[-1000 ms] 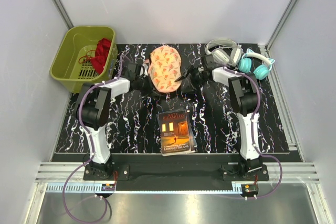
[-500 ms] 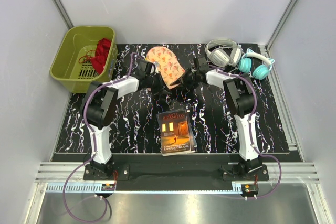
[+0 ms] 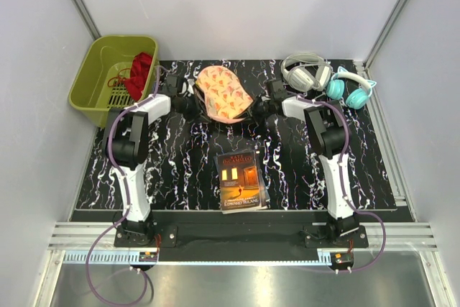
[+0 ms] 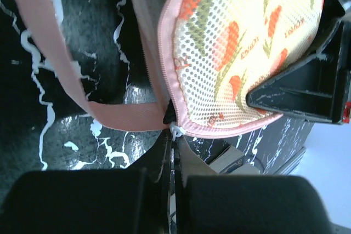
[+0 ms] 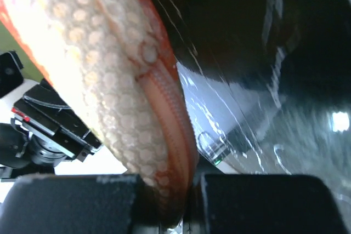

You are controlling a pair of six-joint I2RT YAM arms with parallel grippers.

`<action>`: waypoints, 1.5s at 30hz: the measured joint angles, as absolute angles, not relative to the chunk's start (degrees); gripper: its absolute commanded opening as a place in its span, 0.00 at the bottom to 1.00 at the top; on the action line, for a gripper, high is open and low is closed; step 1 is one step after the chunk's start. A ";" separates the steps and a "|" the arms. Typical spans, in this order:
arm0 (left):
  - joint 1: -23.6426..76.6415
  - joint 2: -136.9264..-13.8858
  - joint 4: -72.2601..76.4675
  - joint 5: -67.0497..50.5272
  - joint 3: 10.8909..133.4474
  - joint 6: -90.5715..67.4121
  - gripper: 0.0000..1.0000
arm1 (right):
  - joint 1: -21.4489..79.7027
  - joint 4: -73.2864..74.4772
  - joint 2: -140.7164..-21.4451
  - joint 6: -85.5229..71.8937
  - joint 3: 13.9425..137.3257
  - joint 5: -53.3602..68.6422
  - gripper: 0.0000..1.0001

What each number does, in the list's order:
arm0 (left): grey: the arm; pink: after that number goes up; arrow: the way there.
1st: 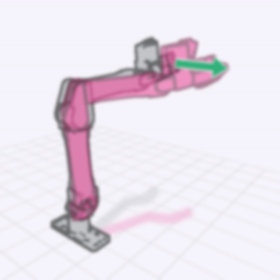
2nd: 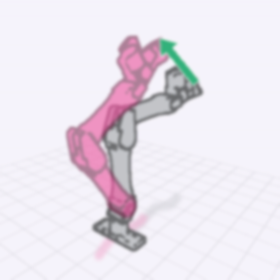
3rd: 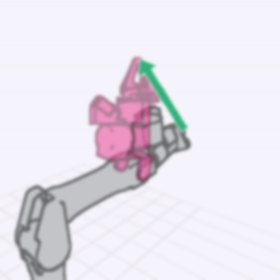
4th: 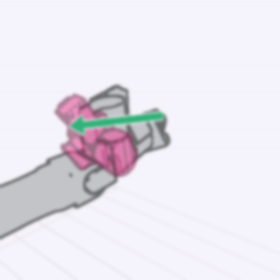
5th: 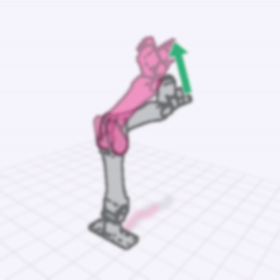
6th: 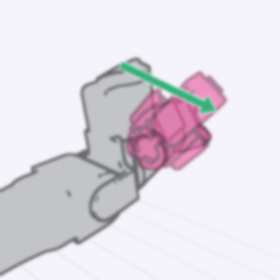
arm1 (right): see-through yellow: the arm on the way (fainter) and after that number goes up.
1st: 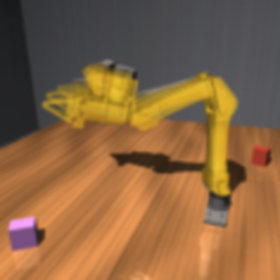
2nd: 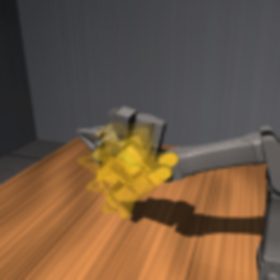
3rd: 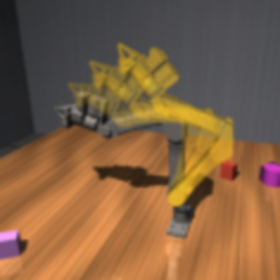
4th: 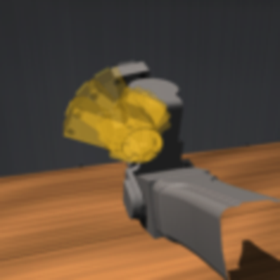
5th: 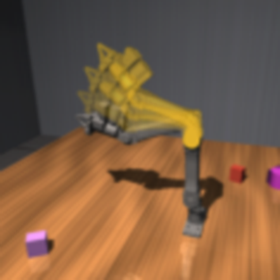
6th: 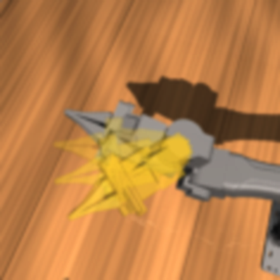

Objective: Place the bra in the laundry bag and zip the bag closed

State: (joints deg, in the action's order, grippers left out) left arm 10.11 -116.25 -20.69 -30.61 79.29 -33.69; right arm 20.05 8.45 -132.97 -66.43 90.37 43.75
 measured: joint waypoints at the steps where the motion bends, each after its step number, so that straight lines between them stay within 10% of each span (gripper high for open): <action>1: 10.11 -116.64 -21.45 -30.81 80.18 -33.10 0.00 | 20.01 8.54 -133.34 -65.95 90.91 43.88 0.00; 9: 12.80 -117.78 -22.06 -31.27 82.04 -33.76 0.00 | 17.93 15.11 -137.25 -61.54 100.07 43.00 0.85; 12: 14.13 -117.71 -20.21 -31.22 80.86 -36.71 0.00 | 16.73 15.97 -136.05 -62.13 98.50 42.22 0.93; 21: 18.83 -117.71 -16.86 -31.22 80.90 -42.65 0.00 | 18.50 13.54 -129.08 -67.99 89.08 40.93 0.74; 29: 21.96 -117.71 -16.43 -31.22 82.28 -43.92 0.00 | 19.77 11.77 -130.50 -71.37 91.74 38.39 0.04; 42: 9.30 -117.49 -22.06 -28.21 81.93 -35.81 0.00 | 17.08 13.47 -132.90 -65.58 93.76 41.67 0.00; 45: 5.28 -116.86 -24.53 -26.65 81.87 -33.34 0.00 | 15.00 16.47 -135.15 -62.39 96.55 41.78 0.21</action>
State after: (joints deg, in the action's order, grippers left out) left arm 5.28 -116.86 -24.53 -26.65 81.87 -33.34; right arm 15.00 16.47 -135.15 -62.39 96.55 41.78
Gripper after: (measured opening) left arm 0.012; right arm 0.057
